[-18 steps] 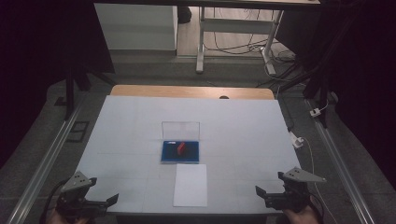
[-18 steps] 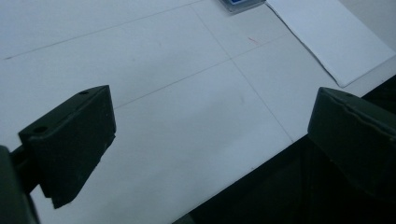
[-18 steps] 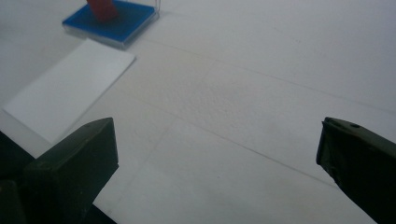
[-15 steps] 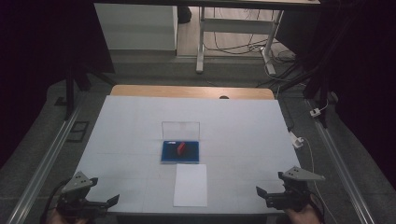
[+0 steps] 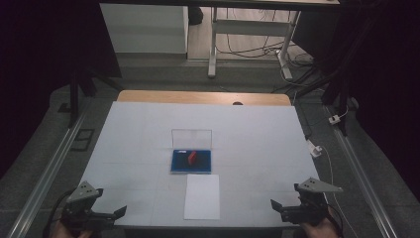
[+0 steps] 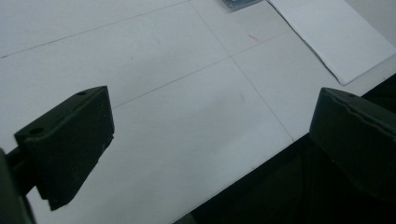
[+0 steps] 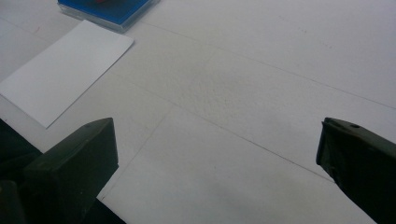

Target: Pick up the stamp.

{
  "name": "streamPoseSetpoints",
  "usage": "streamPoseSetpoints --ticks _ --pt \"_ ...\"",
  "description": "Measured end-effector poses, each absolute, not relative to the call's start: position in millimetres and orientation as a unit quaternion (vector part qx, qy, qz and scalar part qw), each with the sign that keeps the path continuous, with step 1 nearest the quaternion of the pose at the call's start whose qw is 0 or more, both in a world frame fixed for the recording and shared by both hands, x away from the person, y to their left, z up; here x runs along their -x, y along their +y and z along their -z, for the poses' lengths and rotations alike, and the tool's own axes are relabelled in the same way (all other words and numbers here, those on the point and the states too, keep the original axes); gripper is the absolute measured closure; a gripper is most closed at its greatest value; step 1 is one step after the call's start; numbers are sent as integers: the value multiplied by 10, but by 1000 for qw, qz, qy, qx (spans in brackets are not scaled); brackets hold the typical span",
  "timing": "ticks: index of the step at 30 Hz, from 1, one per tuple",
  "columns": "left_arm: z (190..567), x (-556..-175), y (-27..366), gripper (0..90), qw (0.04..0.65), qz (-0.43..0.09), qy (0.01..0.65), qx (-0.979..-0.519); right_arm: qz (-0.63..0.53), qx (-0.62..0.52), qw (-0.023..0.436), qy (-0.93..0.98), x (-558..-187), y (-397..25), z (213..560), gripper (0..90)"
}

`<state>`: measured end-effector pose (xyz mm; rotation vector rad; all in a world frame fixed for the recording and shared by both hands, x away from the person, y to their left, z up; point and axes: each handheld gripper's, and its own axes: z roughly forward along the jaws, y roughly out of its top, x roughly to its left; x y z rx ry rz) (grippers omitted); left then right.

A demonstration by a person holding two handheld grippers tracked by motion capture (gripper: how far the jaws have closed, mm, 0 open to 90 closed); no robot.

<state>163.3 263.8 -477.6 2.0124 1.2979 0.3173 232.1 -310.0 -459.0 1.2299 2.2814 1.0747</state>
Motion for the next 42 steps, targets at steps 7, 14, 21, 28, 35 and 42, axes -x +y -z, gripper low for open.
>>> streamPoseSetpoints --ticks 7,14,21,28,35,42 --pt "4770 -1633 2692 0 373 -112 509 -768 -376 -433 159 804 -2332 -3102 4593 0" --pt "4707 -1624 2667 0 373 -124 497 -774 -368 -429 159 810 -2339 -3079 4601 0" --pt "4674 -1656 2609 0 382 -132 472 -783 -364 -425 157 814 -2343 -3071 4604 0" --pt "4662 -1723 2535 0 397 -123 450 -790 -363 -421 156 817 -2343 -3060 4609 0" --pt "4657 -1801 2441 0 411 -115 426 -798 -362 -421 154 817 -2346 -3059 4610 0" --pt "4680 -1899 2343 0 417 -110 417 -800 -365 -424 154 815 -2344 -3065 4606 0"
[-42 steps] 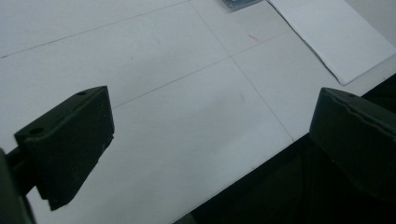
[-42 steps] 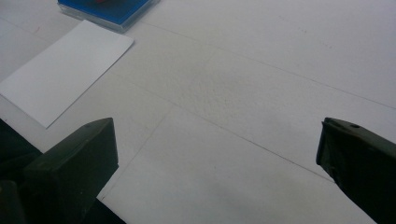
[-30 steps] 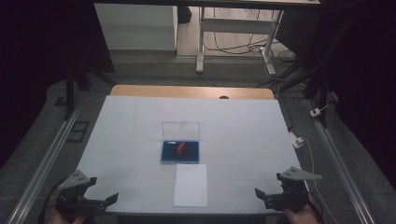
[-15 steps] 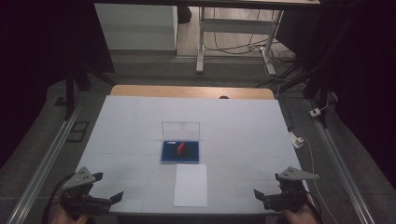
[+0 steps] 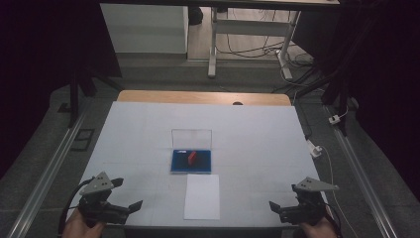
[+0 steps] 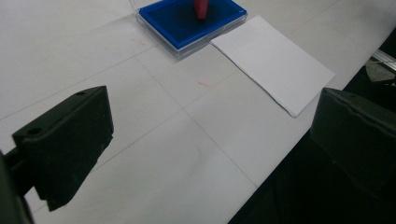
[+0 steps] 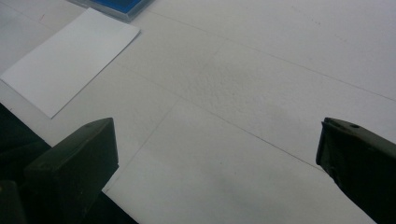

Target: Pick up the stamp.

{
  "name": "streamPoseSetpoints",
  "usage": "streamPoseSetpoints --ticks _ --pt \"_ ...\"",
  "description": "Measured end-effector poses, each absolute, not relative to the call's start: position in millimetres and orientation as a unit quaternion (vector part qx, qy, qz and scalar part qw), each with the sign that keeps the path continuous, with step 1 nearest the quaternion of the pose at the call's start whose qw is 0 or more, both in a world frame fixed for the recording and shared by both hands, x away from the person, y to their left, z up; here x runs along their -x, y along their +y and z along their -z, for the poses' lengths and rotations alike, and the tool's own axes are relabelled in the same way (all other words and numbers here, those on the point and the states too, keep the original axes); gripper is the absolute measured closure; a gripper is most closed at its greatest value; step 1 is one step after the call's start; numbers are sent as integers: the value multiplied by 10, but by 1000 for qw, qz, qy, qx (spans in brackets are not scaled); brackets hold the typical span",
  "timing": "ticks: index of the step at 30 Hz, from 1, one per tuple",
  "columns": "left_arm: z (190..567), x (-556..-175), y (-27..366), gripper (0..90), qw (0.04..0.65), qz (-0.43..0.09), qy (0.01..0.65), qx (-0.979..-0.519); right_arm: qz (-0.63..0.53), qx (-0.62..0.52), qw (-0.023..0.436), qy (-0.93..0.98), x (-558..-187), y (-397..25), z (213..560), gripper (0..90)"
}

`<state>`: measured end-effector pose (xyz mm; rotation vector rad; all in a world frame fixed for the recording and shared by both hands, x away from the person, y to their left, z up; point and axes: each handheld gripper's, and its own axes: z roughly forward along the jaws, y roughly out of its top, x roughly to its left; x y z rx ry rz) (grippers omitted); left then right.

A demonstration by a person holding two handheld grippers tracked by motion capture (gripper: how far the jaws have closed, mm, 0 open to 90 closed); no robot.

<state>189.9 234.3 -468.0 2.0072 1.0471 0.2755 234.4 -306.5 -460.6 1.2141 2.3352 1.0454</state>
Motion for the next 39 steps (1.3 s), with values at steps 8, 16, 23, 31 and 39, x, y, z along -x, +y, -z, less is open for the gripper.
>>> streamPoseSetpoints --ticks 8,16,23,31,39 --pt "4706 -2010 2268 0 413 -114 414 -803 -365 -426 153 813 -2348 -3067 4607 0" --pt "4705 -2147 2148 0 415 -111 402 -809 -363 -429 155 813 -2347 -3066 4607 0" --pt "4674 -2299 2033 0 416 -107 389 -815 -361 -427 157 814 -2348 -3060 4608 0" --pt "4662 -2484 1867 0 408 -115 383 -821 -356 -424 160 817 -2346 -3052 4609 0" --pt "4658 -2599 1746 1 398 -123 374 -829 -354 -422 161 819 -2345 -3042 4611 0"
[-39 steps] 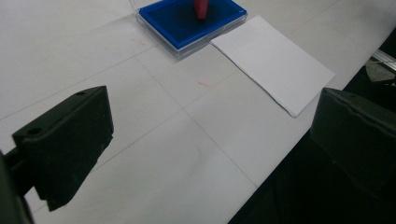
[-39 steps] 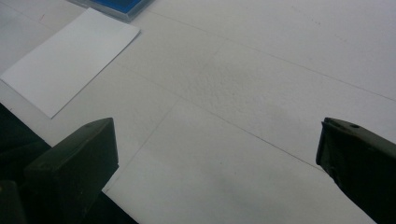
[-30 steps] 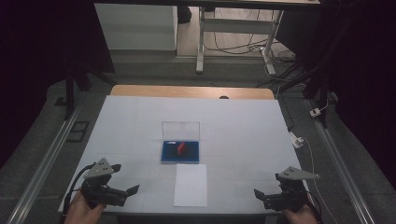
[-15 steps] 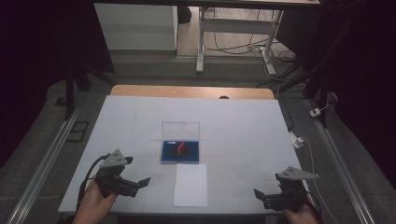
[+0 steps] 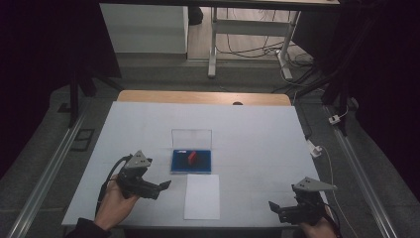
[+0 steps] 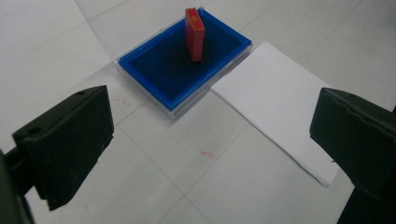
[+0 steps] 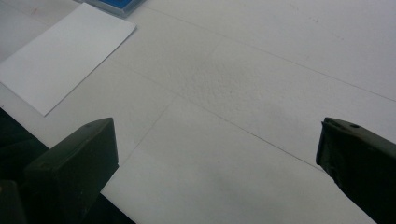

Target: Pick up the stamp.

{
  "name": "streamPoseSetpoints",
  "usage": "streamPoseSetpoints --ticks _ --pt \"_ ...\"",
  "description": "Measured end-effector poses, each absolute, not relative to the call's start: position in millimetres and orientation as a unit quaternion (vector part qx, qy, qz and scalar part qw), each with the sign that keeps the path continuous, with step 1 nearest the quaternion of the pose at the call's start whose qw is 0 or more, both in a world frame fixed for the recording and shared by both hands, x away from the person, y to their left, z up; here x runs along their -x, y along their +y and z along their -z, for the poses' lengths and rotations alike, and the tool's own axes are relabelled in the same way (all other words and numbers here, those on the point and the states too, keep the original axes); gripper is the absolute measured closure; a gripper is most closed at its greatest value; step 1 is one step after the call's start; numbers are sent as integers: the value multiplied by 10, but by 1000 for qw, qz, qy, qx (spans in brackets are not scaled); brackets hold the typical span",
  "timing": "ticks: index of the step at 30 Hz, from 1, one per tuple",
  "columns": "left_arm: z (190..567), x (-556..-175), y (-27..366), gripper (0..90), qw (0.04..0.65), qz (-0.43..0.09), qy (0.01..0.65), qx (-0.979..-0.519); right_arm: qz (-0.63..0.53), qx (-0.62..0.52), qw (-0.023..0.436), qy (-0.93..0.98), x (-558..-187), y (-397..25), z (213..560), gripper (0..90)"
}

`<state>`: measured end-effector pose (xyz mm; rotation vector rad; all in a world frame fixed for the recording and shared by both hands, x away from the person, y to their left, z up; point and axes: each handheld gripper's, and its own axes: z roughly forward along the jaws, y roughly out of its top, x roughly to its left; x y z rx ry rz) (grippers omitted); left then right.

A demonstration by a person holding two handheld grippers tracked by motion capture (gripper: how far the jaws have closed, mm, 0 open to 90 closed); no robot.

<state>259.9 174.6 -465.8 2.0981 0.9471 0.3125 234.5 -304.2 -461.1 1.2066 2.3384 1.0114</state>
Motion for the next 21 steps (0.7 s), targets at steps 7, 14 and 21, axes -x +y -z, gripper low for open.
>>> streamPoseSetpoints --ticks 7,14,21 --pt "4675 -2770 1628 1 397 -117 366 -833 -353 -422 160 819 -2346 -3040 4612 0" --pt "4729 -2944 1454 0 387 -120 351 -844 -354 -421 160 820 -2346 -3041 4612 0" --pt "4788 -3084 1370 0 383 -116 351 -847 -351 -420 159 821 -2346 -3038 4612 0"
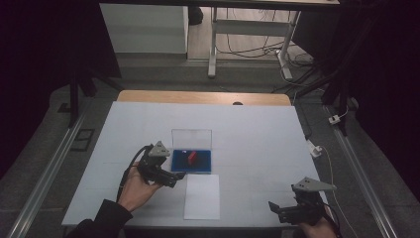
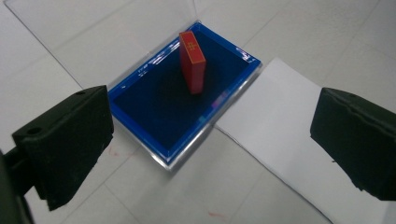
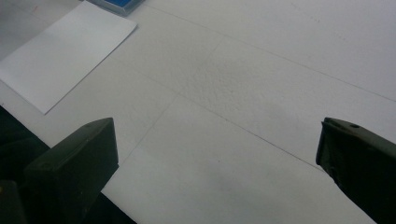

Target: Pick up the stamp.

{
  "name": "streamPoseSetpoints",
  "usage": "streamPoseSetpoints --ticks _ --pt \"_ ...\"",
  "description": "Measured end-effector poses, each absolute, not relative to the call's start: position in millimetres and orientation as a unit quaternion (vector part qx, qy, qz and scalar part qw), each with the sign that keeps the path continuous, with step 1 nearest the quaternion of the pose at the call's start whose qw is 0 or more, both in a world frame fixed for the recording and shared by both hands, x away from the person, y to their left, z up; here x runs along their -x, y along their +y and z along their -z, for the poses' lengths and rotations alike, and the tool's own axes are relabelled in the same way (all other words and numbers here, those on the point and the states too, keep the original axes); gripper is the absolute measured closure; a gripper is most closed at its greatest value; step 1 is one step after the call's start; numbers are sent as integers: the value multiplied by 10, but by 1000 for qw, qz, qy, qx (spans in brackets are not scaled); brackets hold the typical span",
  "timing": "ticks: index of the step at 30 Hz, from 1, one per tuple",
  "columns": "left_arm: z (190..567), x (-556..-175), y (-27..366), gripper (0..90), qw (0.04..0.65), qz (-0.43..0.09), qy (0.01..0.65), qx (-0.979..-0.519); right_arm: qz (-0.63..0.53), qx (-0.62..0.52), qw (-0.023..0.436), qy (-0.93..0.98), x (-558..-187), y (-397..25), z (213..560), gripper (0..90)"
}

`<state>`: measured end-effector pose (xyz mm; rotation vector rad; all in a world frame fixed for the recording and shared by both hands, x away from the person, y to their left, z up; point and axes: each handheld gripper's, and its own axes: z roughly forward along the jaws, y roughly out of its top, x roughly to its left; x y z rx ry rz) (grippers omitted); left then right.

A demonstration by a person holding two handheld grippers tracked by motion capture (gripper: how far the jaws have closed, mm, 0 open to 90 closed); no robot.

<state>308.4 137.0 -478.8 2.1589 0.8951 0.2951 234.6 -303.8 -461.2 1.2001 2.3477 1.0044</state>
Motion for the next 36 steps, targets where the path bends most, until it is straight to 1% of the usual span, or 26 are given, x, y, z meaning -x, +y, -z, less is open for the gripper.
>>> streamPoseSetpoints --ticks 13,16,21,22,23,24,27,28,32,33,34,35,36 --pt "4944 -3336 1057 0 340 -138 341 -866 -350 -416 158 824 -2350 -3034 4616 0" --pt "4981 -3404 1014 1 339 -137 341 -866 -350 -416 157 824 -2350 -3033 4616 0" --pt "4995 -3479 945 43 321 -155 345 -868 -350 -416 157 824 -2348 -3031 4617 0" --pt "4997 -3488 933 101 318 -156 346 -869 -350 -416 157 825 -2348 -3031 4617 0" --pt "4998 -3498 925 134 316 -158 344 -870 -350 -415 157 825 -2350 -3033 4617 0" --pt "4996 -3504 919 134 313 -160 342 -871 -350 -415 157 825 -2350 -3033 4617 0" --pt "4983 -3521 908 275 311 -159 340 -873 -350 -415 156 825 -2349 -3032 4617 0" --pt "4974 -3525 904 354 314 -157 339 -873 -350 -415 156 825 -2349 -3031 4618 0" --pt "4945 -3543 887 496 315 -150 342 -872 -349 -415 156 825 -2349 -3029 4618 0" --pt "4941 -3546 880 523 313 -150 346 -872 -349 -415 156 825 -2349 -3029 4618 0" --pt "4939 -3550 876 523 311 -150 348 -871 -349 -415 156 825 -2349 -3029 4618 0" --pt "4938 -3554 874 578 312 -148 351 -870 -349 -415 156 826 -2349 -3029 4619 0" --pt "4936 -3559 871 597 311 -146 354 -870 -349 -415 156 826 -2349 -3029 4619 0"
